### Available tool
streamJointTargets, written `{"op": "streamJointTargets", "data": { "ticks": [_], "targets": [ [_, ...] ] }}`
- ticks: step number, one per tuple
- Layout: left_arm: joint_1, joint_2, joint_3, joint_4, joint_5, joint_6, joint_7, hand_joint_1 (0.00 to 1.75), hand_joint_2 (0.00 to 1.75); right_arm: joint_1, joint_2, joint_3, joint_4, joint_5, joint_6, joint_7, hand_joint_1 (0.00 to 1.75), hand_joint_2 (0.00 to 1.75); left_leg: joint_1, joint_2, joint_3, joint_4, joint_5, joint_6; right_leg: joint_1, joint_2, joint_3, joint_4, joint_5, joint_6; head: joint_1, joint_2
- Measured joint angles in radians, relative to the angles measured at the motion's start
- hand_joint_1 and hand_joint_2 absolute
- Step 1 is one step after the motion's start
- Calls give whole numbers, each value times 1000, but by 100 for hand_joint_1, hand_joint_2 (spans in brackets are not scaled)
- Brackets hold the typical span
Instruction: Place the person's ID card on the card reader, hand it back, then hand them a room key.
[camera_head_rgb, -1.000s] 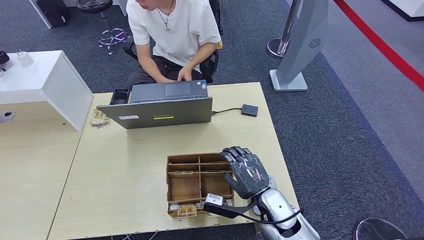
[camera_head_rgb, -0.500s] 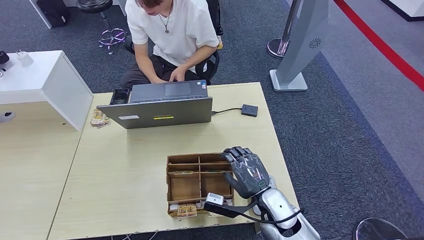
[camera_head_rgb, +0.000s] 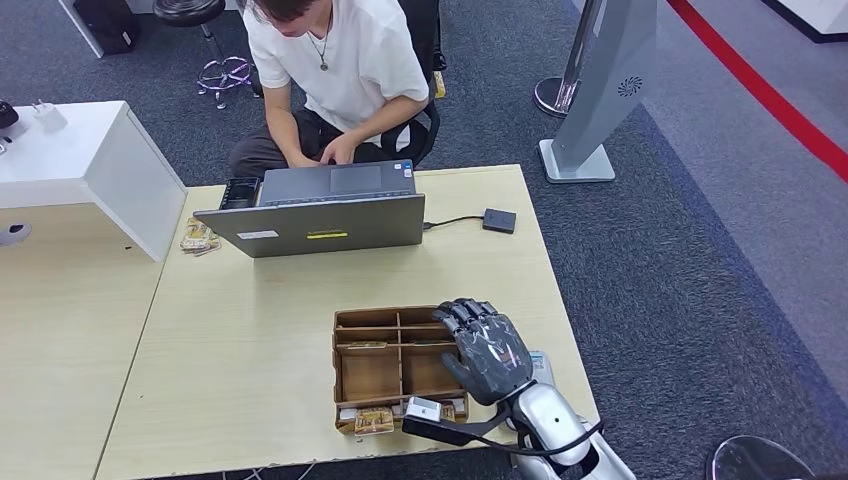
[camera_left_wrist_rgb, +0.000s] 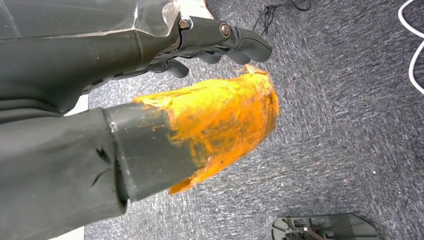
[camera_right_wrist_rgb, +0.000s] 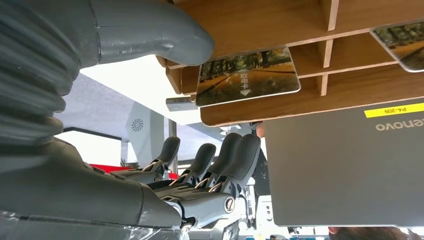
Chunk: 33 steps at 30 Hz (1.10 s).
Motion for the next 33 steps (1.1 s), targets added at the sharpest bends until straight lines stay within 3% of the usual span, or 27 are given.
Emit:
{"op": "streamJointTargets", "data": {
  "ticks": [24,33],
  "targets": [
    [0,0,0,0,1,0,0,0,0,-13,3,11,8,-2,10,0,73,175,0,0,0,0,0,0,0,0,0,0,0,0,0,0],
    [0,0,0,0,-2,0,3,0,0,-20,9,12,24,-4,12,0,64,175,0,0,0,0,0,0,0,0,0,0,0,0,0,0]
  ]
}}
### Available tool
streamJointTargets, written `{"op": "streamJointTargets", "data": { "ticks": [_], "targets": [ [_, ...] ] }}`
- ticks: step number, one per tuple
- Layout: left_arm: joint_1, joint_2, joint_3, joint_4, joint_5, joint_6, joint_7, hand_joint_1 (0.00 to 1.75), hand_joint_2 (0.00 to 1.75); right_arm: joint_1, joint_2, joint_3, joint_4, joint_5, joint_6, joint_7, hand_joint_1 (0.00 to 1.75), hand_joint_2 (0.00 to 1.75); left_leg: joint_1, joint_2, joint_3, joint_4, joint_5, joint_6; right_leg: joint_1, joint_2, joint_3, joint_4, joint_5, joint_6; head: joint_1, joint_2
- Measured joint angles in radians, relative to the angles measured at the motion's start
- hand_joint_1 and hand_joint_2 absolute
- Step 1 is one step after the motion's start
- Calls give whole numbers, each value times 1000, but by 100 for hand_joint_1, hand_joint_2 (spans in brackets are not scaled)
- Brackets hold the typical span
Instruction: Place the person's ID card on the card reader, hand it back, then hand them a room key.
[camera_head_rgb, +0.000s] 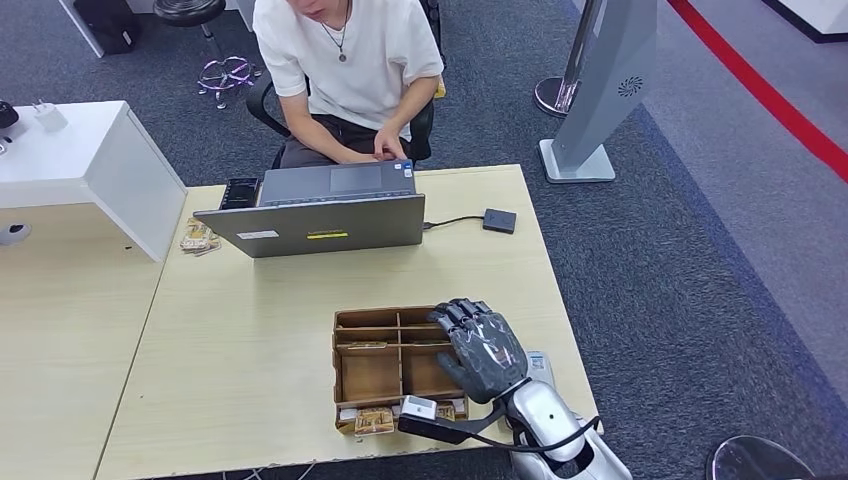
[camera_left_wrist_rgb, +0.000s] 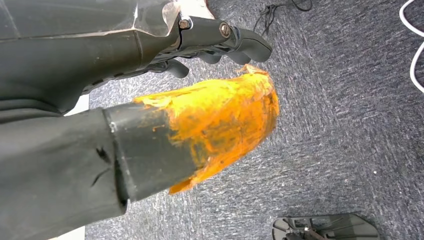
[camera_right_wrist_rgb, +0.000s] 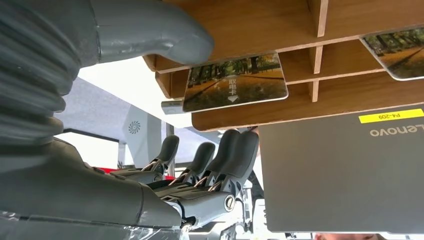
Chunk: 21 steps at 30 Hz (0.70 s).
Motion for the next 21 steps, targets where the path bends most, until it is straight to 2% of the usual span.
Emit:
{"op": "streamJointTargets", "data": {
  "ticks": [9,12,16,21],
  "targets": [
    [0,0,0,0,0,0,0,0,0,-1,2,7,10,0,2,0,81,175,0,0,0,0,0,0,0,0,0,0,0,0,0,0],
    [0,0,0,0,0,0,0,0,0,-1,2,8,11,0,3,0,95,175,0,0,0,0,0,0,0,0,0,0,0,0,0,0],
    [0,0,0,0,0,0,0,0,0,-1,2,10,12,0,3,0,127,175,0,0,0,0,0,0,0,0,0,0,0,0,0,0],
    [0,0,0,0,0,0,0,0,0,-2,2,12,16,0,3,0,138,175,0,0,0,0,0,0,0,0,0,0,0,0,0,0]
  ]
}}
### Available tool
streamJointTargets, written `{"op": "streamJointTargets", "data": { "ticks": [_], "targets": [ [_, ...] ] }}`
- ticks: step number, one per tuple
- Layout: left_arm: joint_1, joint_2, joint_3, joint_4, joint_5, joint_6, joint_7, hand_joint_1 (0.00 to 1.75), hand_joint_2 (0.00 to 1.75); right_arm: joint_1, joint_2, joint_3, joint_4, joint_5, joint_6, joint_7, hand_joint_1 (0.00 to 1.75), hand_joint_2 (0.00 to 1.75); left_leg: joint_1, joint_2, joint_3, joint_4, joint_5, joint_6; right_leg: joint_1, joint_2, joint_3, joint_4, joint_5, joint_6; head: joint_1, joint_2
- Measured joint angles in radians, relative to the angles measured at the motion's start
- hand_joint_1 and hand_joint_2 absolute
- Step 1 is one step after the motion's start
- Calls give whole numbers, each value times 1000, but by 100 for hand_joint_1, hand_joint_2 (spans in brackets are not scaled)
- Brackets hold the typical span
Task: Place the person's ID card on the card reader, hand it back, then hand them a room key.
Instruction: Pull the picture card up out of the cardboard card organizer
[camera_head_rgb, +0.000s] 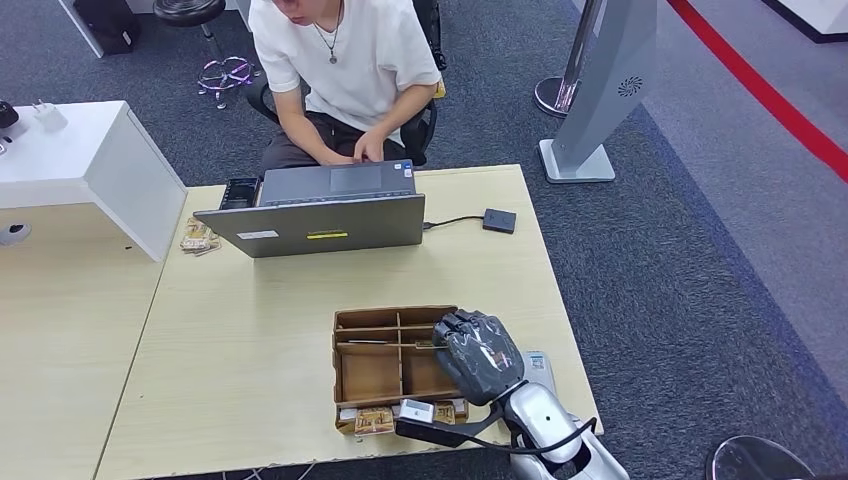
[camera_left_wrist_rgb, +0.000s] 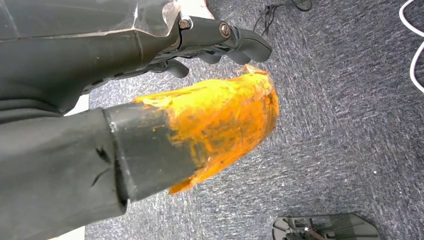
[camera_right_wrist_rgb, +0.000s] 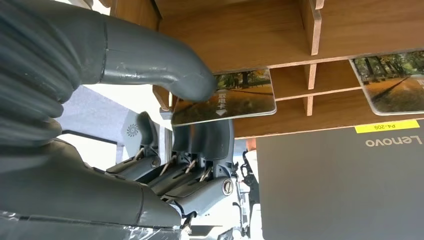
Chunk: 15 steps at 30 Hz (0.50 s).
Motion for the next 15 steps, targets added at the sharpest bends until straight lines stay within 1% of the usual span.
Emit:
{"op": "streamJointTargets", "data": {
  "ticks": [10,15],
  "targets": [
    [0,0,0,0,0,0,0,0,0,-2,0,0,2,0,0,0,148,175,0,0,0,0,0,0,0,0,0,0,0,0,0,0],
    [0,0,0,0,0,0,0,0,0,-3,0,1,0,-9,-13,-6,168,175,0,0,0,0,0,0,0,0,0,0,0,0,0,0]
  ]
}}
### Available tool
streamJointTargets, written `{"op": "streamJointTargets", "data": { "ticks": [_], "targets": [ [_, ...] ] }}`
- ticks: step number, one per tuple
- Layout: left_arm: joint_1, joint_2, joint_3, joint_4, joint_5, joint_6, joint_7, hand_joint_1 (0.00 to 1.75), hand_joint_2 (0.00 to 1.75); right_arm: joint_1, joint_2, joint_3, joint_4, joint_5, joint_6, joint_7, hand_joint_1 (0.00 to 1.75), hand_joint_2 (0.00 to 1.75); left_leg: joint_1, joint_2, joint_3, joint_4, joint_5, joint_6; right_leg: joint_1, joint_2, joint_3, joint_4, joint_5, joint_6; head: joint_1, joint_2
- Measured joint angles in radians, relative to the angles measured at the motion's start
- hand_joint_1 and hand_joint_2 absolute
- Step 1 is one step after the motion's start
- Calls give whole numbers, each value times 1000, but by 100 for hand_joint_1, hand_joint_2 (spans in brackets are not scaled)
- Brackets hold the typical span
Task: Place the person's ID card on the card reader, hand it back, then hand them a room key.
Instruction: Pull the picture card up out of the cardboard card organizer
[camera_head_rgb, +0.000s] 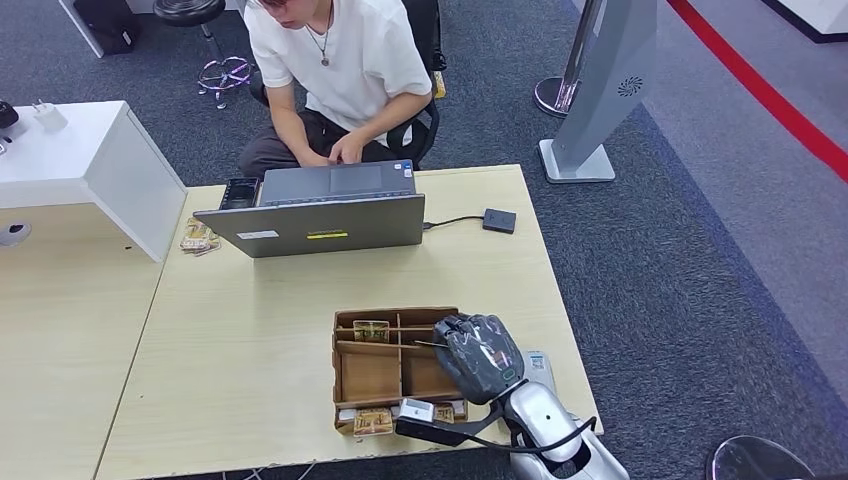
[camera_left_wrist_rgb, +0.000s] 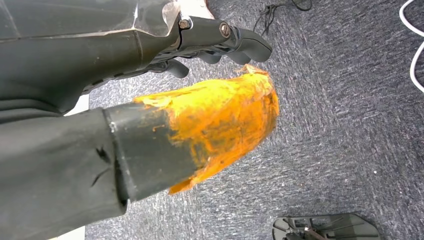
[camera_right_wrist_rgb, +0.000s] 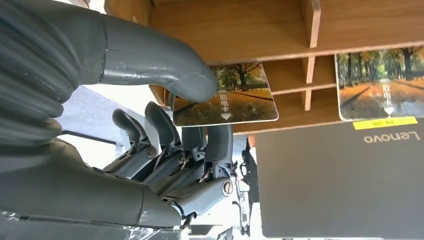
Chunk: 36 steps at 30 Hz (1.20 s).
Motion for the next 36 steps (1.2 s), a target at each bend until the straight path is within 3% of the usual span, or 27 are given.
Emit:
{"op": "streamJointTargets", "data": {
  "ticks": [3,19,36],
  "targets": [
    [0,0,0,0,0,0,0,0,0,2,0,0,-8,-4,-23,-6,175,175,0,0,0,0,0,0,0,0,0,0,0,0,0,0],
    [1,0,0,0,15,4,0,0,0,65,0,-3,-209,12,-171,-37,175,175,0,0,0,0,0,0,0,0,0,0,0,0,0,0],
    [1,0,0,0,10,8,0,0,0,68,16,-37,-305,-12,-191,-68,175,175,0,0,0,0,0,0,0,0,0,0,0,0,0,0]
  ]
}}
